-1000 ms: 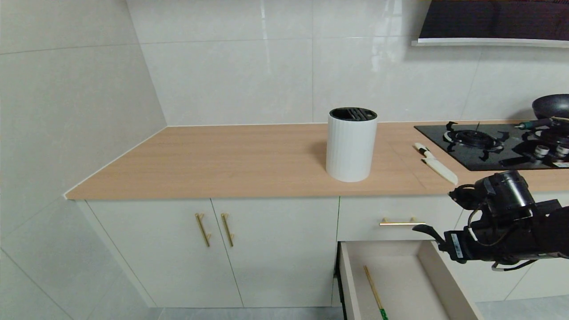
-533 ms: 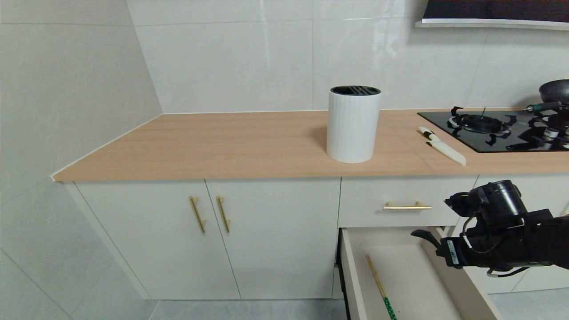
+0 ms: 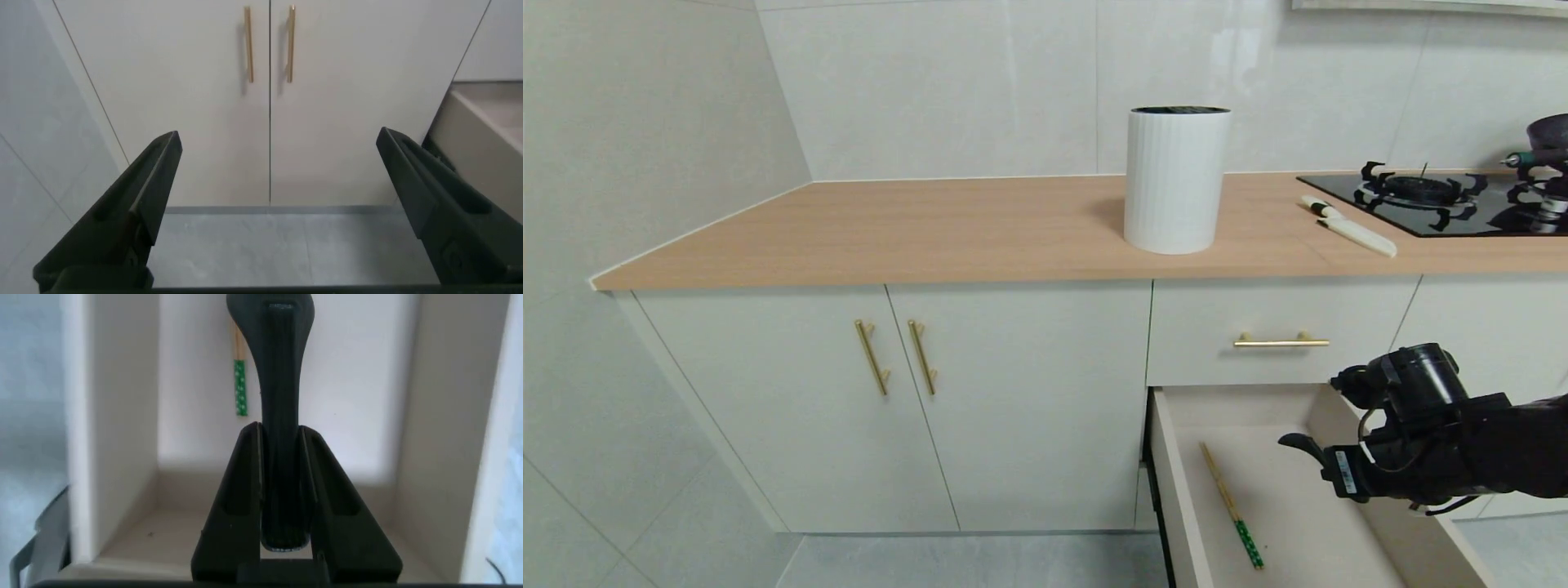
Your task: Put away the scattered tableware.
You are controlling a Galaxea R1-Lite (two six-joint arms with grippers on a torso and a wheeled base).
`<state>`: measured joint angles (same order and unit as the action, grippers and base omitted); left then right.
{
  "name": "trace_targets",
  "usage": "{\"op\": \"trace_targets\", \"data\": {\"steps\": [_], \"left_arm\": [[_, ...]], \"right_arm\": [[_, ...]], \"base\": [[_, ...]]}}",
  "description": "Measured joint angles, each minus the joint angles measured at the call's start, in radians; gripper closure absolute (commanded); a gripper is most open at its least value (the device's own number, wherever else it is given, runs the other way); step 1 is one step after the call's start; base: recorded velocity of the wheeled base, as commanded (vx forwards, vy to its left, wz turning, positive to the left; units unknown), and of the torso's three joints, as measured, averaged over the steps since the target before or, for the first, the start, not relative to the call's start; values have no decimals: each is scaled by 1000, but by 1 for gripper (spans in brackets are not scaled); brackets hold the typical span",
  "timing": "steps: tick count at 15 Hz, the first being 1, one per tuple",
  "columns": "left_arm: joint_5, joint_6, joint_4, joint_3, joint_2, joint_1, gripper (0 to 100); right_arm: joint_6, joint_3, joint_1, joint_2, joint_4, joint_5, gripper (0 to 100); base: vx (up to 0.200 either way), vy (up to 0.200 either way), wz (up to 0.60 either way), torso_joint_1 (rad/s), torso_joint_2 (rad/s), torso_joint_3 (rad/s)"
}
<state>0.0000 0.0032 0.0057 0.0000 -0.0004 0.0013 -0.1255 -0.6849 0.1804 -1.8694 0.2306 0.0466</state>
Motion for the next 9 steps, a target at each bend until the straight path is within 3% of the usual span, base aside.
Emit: {"op": "trace_targets", "data": {"steps": [5,9], "left_arm": [[0,0,0,0,0,0,0],[0,0,0,0,0,0,0]], "right_arm": [[3,5,1,-15,2,0,100],[3,7,2,-17,3,0,100]], "base": [[0,0,0,-58,435,352],[0,0,0,1,36,15]]}}
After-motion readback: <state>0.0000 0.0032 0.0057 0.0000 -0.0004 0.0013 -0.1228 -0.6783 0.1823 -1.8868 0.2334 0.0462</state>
